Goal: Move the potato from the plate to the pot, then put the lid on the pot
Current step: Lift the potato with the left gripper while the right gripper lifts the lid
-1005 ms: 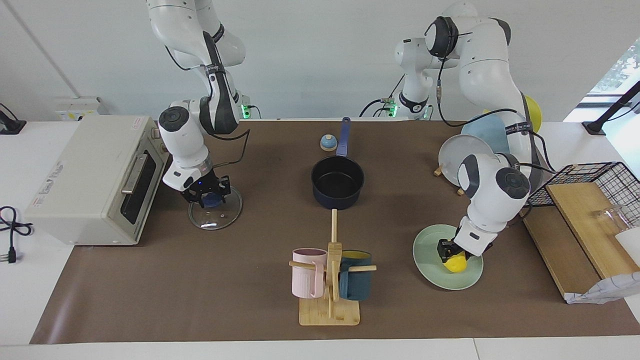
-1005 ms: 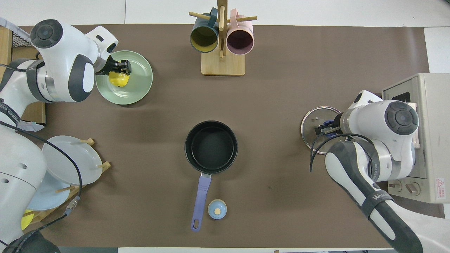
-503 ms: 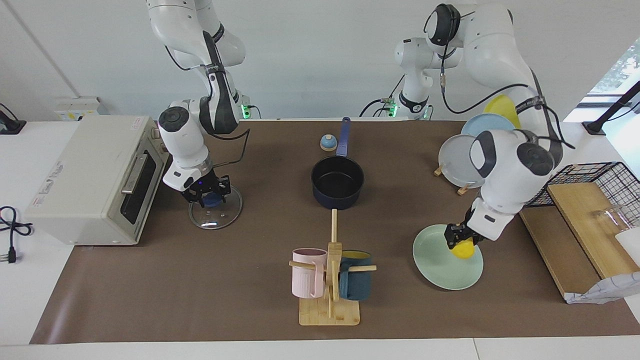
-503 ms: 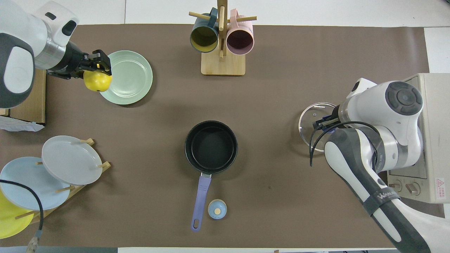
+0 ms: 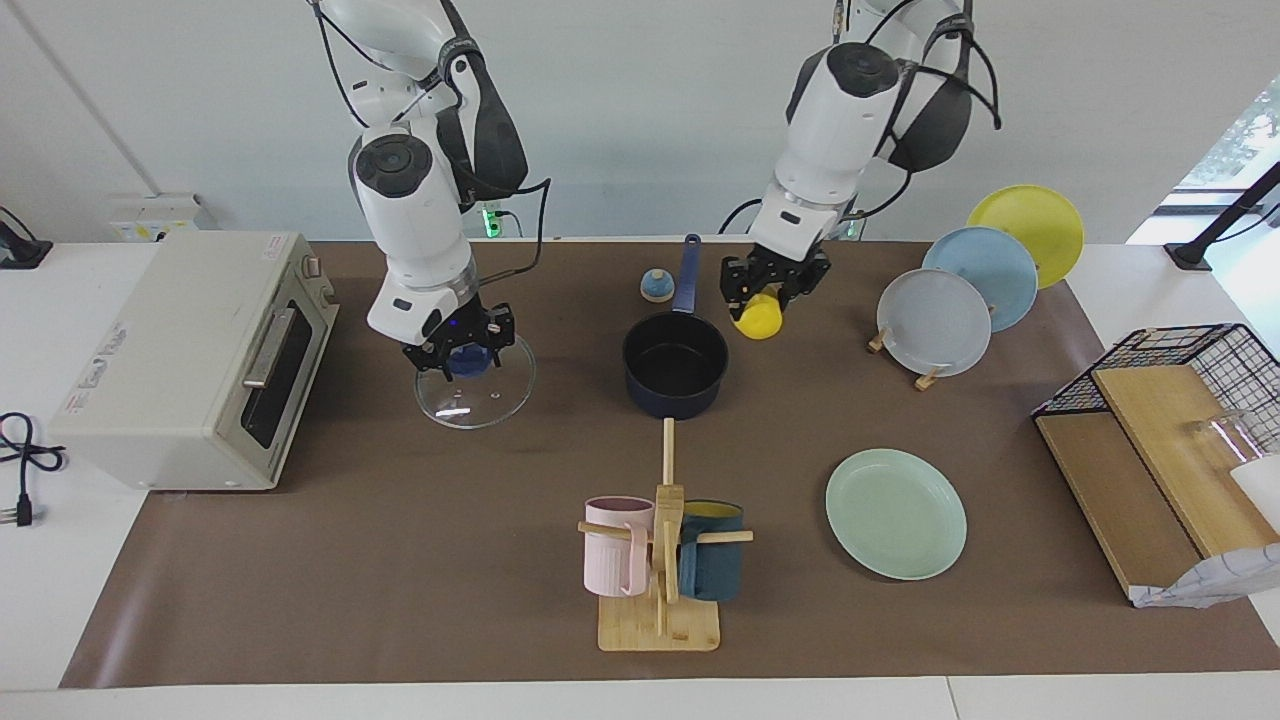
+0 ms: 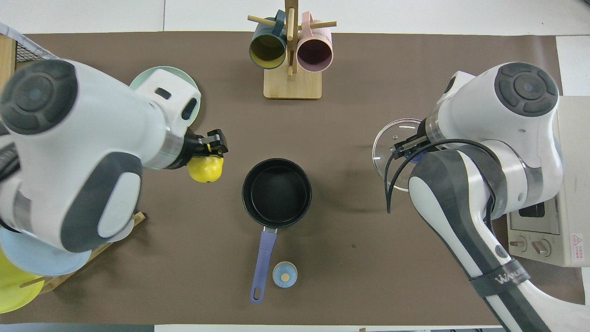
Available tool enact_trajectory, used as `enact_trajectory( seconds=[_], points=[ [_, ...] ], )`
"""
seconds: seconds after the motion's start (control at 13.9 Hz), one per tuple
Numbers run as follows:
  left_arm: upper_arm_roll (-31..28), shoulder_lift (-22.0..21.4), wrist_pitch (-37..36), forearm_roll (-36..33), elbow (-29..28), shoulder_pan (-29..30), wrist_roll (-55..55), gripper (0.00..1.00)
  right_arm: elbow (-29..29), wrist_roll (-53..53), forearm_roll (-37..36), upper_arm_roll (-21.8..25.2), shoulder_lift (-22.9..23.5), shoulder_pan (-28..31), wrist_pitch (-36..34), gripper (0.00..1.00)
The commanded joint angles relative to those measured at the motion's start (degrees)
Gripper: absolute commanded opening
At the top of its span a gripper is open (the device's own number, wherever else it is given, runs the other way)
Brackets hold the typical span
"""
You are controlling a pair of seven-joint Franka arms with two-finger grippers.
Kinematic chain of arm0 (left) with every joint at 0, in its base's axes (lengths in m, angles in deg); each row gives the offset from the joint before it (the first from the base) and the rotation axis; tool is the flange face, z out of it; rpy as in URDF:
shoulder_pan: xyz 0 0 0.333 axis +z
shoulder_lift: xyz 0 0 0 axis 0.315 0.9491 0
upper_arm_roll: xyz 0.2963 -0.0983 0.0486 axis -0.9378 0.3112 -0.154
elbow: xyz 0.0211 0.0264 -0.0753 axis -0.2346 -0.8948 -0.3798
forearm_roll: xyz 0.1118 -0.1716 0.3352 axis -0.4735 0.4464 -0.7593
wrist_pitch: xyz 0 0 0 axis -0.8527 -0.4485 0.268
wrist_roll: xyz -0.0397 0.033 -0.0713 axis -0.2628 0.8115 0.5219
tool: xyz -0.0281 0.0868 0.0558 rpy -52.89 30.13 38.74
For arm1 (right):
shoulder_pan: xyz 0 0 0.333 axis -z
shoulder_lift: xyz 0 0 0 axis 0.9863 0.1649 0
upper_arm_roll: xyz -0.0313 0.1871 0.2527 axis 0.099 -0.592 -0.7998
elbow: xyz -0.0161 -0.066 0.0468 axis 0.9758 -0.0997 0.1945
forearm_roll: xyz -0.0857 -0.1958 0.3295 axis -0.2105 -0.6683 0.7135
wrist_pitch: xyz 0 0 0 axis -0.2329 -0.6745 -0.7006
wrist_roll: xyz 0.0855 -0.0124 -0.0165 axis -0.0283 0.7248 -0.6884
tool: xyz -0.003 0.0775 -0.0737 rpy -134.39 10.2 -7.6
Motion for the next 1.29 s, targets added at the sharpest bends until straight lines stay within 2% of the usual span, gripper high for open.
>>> enact_trajectory(
  seconds=[0.0,0.14,0.43,0.65,0.93,1.22],
  points=[
    [-1.21,1.61,9.38,0.67,-5.93,-5.33,-3.49,0.0,-2.1,0.57,0.85,-0.07,1.39,0.28,-1.26,0.0],
    [-1.3,5.57,12.81,0.41,-6.1,-7.18,-3.15,0.0,-2.01,1.96,0.85,-0.07,1.39,-0.77,-1.17,0.0],
    [-1.39,9.36,16.25,-0.47,-6.28,-7.62,-0.07,0.0,-1.92,2.85,0.85,-0.07,1.39,-0.77,-0.82,0.0],
    [-1.39,9.55,21.43,-2.57,-10.75,-8.77,-0.07,0.0,-2.01,3.11,0.77,-0.07,1.39,-0.86,-0.99,0.0],
    [-1.48,10.78,25.04,-4.24,-13.39,-10.61,-0.33,0.0,-2.36,5.48,0.85,-0.16,1.31,-2.09,-1.78,0.0],
    [-1.48,11.83,25.13,-5.48,-14.01,-11.41,-0.68,0.0,-3.94,8.03,0.94,-0.16,1.39,-3.76,-2.14,0.0]
  ],
)
